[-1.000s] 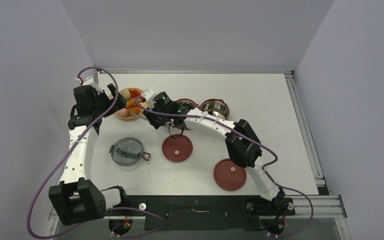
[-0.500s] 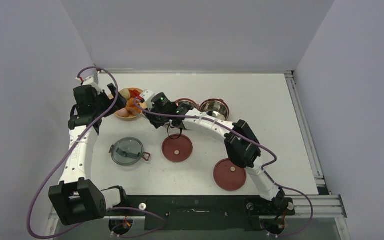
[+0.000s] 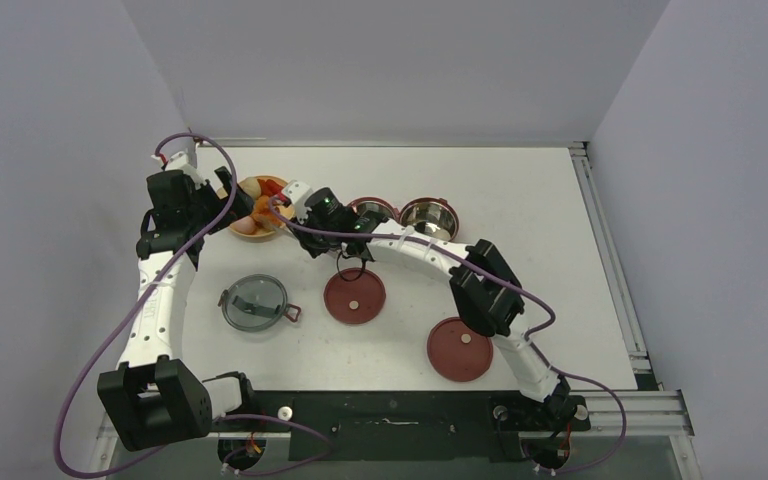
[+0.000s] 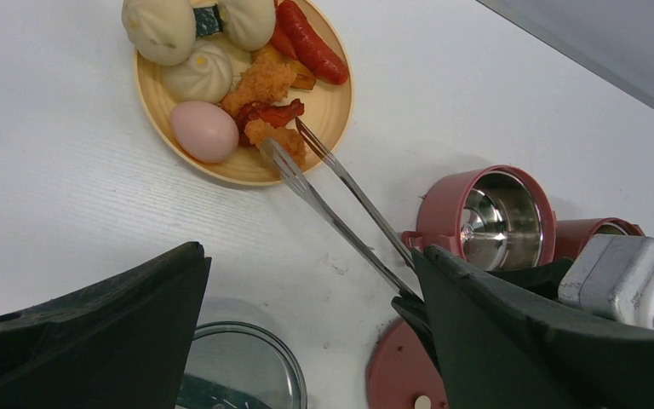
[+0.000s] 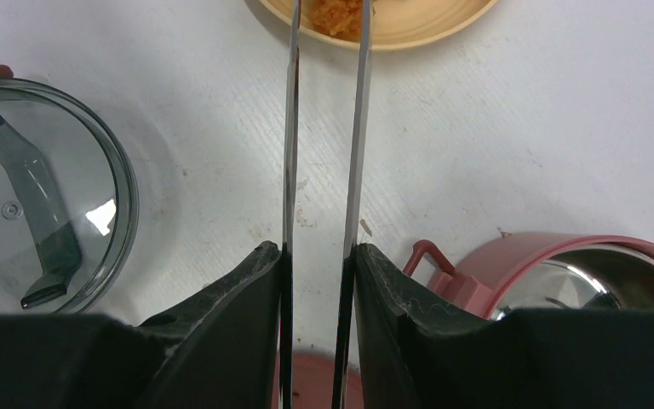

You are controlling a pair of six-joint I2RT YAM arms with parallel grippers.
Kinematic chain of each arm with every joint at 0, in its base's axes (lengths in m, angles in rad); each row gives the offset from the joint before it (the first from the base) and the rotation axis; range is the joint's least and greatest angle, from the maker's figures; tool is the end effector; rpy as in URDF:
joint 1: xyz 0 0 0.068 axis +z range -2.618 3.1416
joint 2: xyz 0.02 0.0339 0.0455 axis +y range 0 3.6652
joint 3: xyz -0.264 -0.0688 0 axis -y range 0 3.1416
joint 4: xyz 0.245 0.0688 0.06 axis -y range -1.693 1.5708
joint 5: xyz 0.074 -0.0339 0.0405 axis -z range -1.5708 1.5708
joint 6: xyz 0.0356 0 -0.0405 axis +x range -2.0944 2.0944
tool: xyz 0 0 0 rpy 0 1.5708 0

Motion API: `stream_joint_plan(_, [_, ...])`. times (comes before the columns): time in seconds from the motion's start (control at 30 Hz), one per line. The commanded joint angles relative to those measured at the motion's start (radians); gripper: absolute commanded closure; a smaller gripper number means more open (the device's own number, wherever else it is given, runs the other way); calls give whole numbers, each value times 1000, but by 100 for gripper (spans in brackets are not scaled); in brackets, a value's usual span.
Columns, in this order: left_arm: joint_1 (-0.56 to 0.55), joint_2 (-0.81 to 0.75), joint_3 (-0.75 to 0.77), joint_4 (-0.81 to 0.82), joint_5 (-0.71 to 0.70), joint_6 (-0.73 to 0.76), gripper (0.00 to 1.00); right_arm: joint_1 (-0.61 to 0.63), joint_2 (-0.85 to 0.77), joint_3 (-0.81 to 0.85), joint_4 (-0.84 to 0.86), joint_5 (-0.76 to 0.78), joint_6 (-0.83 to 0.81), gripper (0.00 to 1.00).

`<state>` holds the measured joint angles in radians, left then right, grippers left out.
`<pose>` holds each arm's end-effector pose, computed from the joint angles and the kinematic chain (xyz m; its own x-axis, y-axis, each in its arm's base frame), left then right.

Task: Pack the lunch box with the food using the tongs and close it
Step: Pick up the fake food from the plate.

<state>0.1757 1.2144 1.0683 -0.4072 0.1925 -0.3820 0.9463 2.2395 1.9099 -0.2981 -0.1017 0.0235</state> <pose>0.2687 0.0408 0.3274 -0.4759 -0.4561 -0.7520 -0.2034 0.8889 -0.4104 0.3031 0.4268 0.2339 -0.3634 -0.4642 -0.8078 -0.8468 0.5261 0.0786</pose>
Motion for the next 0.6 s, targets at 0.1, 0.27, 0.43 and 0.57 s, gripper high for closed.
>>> stream_joint_plan(0.1, [1,-16,-1,53,15,-6,4,11,-153,-57,138,13,17,94])
stream_joint_plan(0.27, [2,-17,0,53,12,-6,4,11,-189,-94,165,25,22,94])
stream_joint_plan(0.43, [1,-16,-1,53,12,-6,4,12,-204,-113,180,32,27,94])
stream_joint_plan(0.57, [1,-18,1,52,8,-5,4,11,-212,-125,184,47,30,94])
